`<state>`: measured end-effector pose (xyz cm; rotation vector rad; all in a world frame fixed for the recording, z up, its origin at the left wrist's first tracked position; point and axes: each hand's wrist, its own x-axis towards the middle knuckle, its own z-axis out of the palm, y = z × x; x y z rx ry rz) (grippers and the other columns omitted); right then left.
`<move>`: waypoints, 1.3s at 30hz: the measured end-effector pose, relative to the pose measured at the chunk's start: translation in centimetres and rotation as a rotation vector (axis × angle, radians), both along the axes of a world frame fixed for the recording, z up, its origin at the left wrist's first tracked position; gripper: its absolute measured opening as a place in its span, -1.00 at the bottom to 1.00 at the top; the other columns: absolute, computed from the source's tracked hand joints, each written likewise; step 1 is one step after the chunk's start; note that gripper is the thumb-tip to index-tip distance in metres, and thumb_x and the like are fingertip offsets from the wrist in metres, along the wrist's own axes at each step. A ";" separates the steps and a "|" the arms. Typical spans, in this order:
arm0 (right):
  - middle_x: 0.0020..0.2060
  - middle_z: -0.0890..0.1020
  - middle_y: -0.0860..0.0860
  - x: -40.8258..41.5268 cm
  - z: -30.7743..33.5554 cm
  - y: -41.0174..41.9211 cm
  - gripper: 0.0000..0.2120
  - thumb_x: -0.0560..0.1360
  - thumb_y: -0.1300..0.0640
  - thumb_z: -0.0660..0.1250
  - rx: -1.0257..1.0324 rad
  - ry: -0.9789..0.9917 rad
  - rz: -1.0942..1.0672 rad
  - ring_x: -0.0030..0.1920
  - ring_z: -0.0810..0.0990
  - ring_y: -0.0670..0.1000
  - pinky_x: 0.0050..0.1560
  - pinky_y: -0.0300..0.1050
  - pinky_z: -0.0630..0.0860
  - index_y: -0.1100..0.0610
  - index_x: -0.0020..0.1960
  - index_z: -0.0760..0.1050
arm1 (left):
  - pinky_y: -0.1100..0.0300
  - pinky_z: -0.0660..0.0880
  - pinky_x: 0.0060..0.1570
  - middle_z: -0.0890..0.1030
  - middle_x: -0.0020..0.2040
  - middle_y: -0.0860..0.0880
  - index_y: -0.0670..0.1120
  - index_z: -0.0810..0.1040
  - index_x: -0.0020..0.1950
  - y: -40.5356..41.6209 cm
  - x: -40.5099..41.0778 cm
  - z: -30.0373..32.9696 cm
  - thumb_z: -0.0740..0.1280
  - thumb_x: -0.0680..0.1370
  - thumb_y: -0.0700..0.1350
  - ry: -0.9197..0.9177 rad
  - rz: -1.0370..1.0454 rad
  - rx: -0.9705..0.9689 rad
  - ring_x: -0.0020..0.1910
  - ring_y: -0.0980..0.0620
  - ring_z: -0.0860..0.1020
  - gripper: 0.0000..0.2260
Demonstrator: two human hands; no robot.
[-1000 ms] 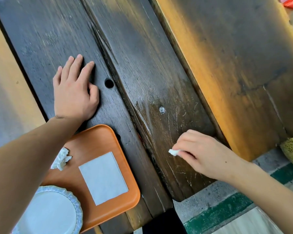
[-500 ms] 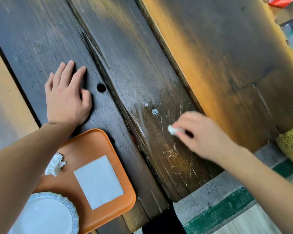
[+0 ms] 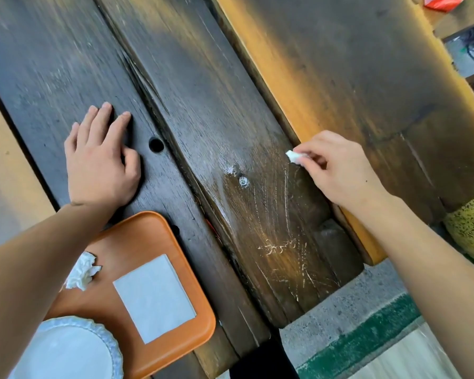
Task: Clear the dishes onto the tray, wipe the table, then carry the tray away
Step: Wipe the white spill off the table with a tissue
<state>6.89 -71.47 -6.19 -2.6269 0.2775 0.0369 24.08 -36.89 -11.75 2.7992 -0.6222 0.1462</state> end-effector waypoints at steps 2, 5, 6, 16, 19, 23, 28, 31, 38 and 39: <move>-0.08 0.64 -0.01 -2.1 0.7 0.5 -0.77 0.56 0.04 0.33 -0.012 0.039 0.029 -0.08 0.55 -0.08 -0.01 -0.20 0.51 0.09 0.10 0.68 | -0.11 0.10 0.54 0.33 0.58 -0.14 -0.05 0.40 0.51 0.0 0.1 0.0 0.13 0.52 -0.07 0.001 -0.002 0.006 0.59 -0.16 0.23 -0.47; -0.09 0.66 -0.02 -6.8 1.2 2.5 -0.78 0.52 0.08 0.36 0.014 0.096 0.099 -0.08 0.55 -0.12 -0.02 -0.24 0.54 0.10 0.11 0.68 | -0.09 0.08 0.54 0.33 0.58 -0.14 -0.05 0.40 0.51 0.1 0.1 -0.1 0.14 0.52 -0.07 0.007 -0.003 0.016 0.59 -0.16 0.22 -0.47; -0.10 0.67 -0.02 -8.4 1.2 3.5 -0.79 0.50 0.11 0.37 0.026 0.111 0.126 -0.09 0.56 -0.12 -0.06 -0.21 0.60 0.10 0.10 0.68 | -0.09 0.08 0.54 0.33 0.58 -0.14 -0.05 0.40 0.51 0.1 0.1 -0.1 0.14 0.52 -0.07 0.007 -0.003 0.017 0.59 -0.16 0.22 -0.47; -0.08 0.61 -0.02 -2.1 0.8 2.7 -0.81 0.58 0.05 0.33 0.034 -0.036 -0.018 -0.08 0.55 -0.06 -0.04 -0.15 0.53 0.08 0.10 0.66 | -0.11 0.08 0.55 0.33 0.58 -0.14 -0.06 0.40 0.51 0.1 0.0 0.1 0.13 0.52 -0.08 0.019 -0.001 0.007 0.60 -0.14 0.21 -0.47; -0.11 0.56 -0.04 1.4 -0.4 1.9 -0.81 0.60 0.00 0.32 -0.060 -0.044 0.017 -0.08 0.50 -0.04 -0.07 -0.11 0.47 0.10 0.05 0.63 | -0.11 0.08 0.55 0.33 0.58 -0.14 -0.06 0.39 0.51 0.1 0.0 0.1 0.14 0.52 -0.09 0.010 -0.002 0.003 0.60 -0.15 0.21 -0.47; -0.12 0.58 -0.04 -1.0 -0.5 2.6 -0.83 0.59 0.06 0.33 -0.050 0.003 0.105 -0.07 0.51 -0.05 -0.05 -0.16 0.45 0.13 0.04 0.63 | -0.10 0.08 0.54 0.33 0.58 -0.14 -0.06 0.40 0.51 0.0 0.0 0.1 0.14 0.51 -0.10 0.005 -0.009 -0.003 0.60 -0.15 0.22 -0.47; -0.13 0.60 -0.04 -8.9 0.9 4.9 -0.86 0.58 0.12 0.31 0.012 0.101 0.228 -0.10 0.54 -0.04 -0.11 -0.14 0.55 0.13 0.00 0.64 | -0.12 0.09 0.54 0.33 0.58 -0.14 -0.06 0.40 0.51 0.0 0.1 0.1 0.13 0.53 -0.08 0.013 -0.005 0.000 0.59 -0.16 0.22 -0.47; -0.17 0.55 -0.08 -11.2 1.2 5.5 -0.83 0.60 0.08 0.28 0.036 0.132 0.240 -0.13 0.52 -0.06 -0.14 -0.12 0.54 0.12 -0.04 0.61 | -0.11 0.09 0.55 0.33 0.58 -0.14 -0.06 0.39 0.52 0.1 0.1 0.1 0.11 0.53 -0.06 0.017 -0.007 0.001 0.60 -0.15 0.21 -0.47; -0.15 0.57 0.01 -2.5 0.7 2.4 -0.86 0.58 0.10 0.35 -0.044 -0.049 -0.042 -0.14 0.52 -0.03 -0.12 -0.14 0.51 0.15 0.02 0.63 | -0.11 0.09 0.54 0.33 0.58 -0.13 -0.05 0.39 0.51 0.1 0.0 0.0 0.14 0.53 -0.08 0.008 -0.004 0.004 0.60 -0.15 0.22 -0.48; -0.14 0.57 0.01 -1.4 0.3 2.1 -0.87 0.58 0.11 0.35 -0.081 -0.039 -0.036 -0.13 0.51 -0.04 -0.12 -0.14 0.48 0.14 0.03 0.63 | -0.11 0.09 0.54 0.33 0.58 -0.14 -0.05 0.39 0.51 0.1 0.0 0.0 0.15 0.52 -0.09 0.005 -0.003 0.000 0.59 -0.16 0.22 -0.48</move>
